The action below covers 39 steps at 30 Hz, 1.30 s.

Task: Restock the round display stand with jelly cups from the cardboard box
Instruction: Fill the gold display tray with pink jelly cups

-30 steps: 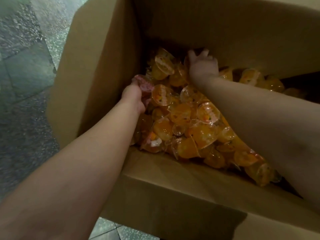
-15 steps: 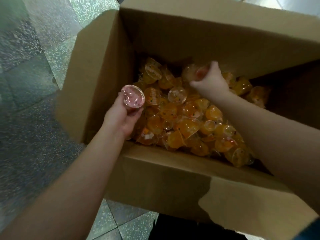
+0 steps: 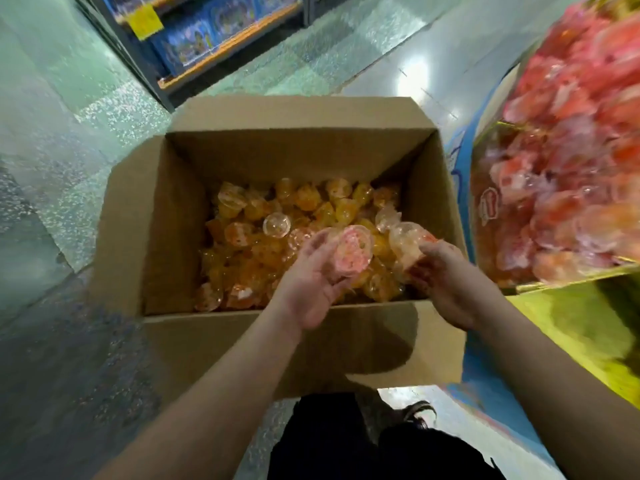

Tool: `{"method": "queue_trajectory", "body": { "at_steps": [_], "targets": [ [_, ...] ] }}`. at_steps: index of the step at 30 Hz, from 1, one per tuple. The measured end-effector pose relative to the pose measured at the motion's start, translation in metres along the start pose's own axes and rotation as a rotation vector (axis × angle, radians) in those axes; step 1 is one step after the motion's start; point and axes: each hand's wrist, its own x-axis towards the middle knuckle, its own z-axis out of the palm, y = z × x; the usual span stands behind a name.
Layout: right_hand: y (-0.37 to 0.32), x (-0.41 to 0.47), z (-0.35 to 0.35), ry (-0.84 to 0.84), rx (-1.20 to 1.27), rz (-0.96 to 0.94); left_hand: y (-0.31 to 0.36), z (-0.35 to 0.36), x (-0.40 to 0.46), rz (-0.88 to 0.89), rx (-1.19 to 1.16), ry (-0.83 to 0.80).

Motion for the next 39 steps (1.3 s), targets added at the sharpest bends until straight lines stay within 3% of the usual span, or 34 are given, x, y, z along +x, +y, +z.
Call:
{"method": "queue_trajectory", "body": {
  "at_steps": [4,8,16,19,23,28,32,39],
  "targets": [
    [-0.002,-0.049,-0.066,0.054,0.310,-0.079,-0.024,0.077,-0.012,-0.117,0.070,-0.162],
    [0.001,-0.105,-0.139,0.084,0.439,-0.134,-0.068,0.148,-0.022,-0.175,0.240,-0.311],
    [0.048,-0.203,-0.310,0.105,0.871,-0.343,-0.213,0.284,-0.048,-0.311,0.375,-0.611],
    [0.074,-0.233,-0.377,0.102,0.878,-0.382,-0.272,0.330,-0.067,-0.420,0.322,-0.625],
    [0.106,-0.257,-0.453,0.152,0.949,-0.410,-0.347,0.379,-0.086,-0.457,0.315,-0.530],
    [0.133,-0.277,-0.511,0.107,1.015,-0.419,-0.415,0.422,-0.093,-0.487,0.454,-0.481],
    [0.145,-0.284,-0.533,0.141,1.030,-0.423,-0.452,0.440,-0.087,-0.393,0.697,-0.525],
    [0.160,-0.273,-0.578,0.478,0.818,-0.422,-0.497,0.453,-0.060,0.024,1.243,-0.620]
  ]
}}
